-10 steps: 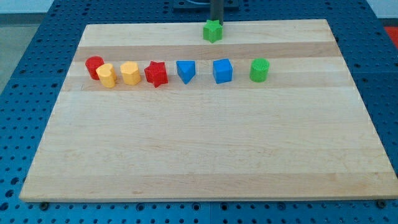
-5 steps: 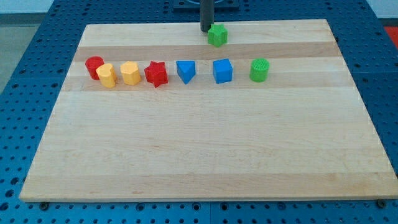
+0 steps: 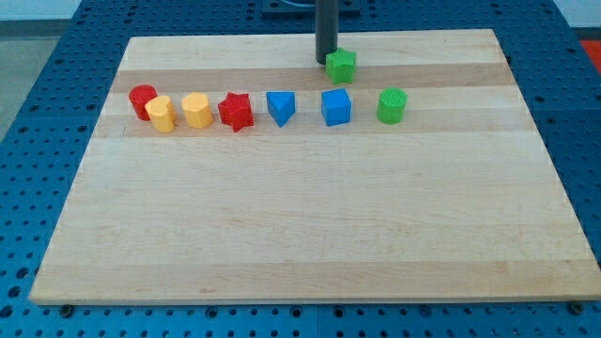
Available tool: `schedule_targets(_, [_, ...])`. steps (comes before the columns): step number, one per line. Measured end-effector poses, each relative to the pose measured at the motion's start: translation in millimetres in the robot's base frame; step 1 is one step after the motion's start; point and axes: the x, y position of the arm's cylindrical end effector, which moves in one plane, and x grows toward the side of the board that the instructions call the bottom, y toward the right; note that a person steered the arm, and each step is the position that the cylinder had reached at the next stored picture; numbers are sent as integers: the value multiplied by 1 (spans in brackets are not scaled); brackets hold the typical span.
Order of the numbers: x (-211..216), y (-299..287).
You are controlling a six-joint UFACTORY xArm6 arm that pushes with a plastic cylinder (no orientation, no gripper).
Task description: Slide the green star closer to green circle
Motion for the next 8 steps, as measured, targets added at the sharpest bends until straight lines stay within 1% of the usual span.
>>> schedule_targets(1, [0,18])
schedule_targets(2, [0,16])
schedule_targets(3, [1,-8])
schedule_targets(5, [26,-11])
schedule_targets(6, [27,-11])
schedule_targets(8, [32,38])
